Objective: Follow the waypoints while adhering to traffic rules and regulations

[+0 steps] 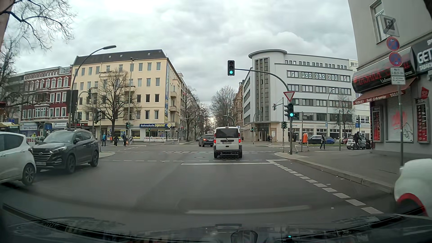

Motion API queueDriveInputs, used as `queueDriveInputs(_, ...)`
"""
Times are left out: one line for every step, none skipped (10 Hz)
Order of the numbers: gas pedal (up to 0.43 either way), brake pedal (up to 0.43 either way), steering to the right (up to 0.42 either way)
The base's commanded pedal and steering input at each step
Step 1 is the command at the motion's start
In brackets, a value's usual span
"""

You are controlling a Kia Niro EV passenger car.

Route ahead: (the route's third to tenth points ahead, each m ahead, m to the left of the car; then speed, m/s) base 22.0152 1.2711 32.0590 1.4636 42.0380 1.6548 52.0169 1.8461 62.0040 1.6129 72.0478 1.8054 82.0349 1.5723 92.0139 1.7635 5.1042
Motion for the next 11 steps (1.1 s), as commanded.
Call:
queueDriveInputs(0.157, 0.012, 0.022)
queueDriveInputs(0.157, 0.012, 0.022)
queueDriveInputs(0.157, 0.012, 0.022)
queueDriveInputs(0.157, 0.012, 0.022)
queueDriveInputs(0.150, 0.012, 0.021)
queueDriveInputs(0.138, 0.012, 0.019)
queueDriveInputs(0.138, 0.012, 0.019)
queueDriveInputs(0.118, 0.012, 0.018)
queueDriveInputs(0.118, 0.012, 0.013)
queueDriveInputs(0.118, 0.012, 0.011)
queueDriveInputs(0.118, 0.012, 0.011)
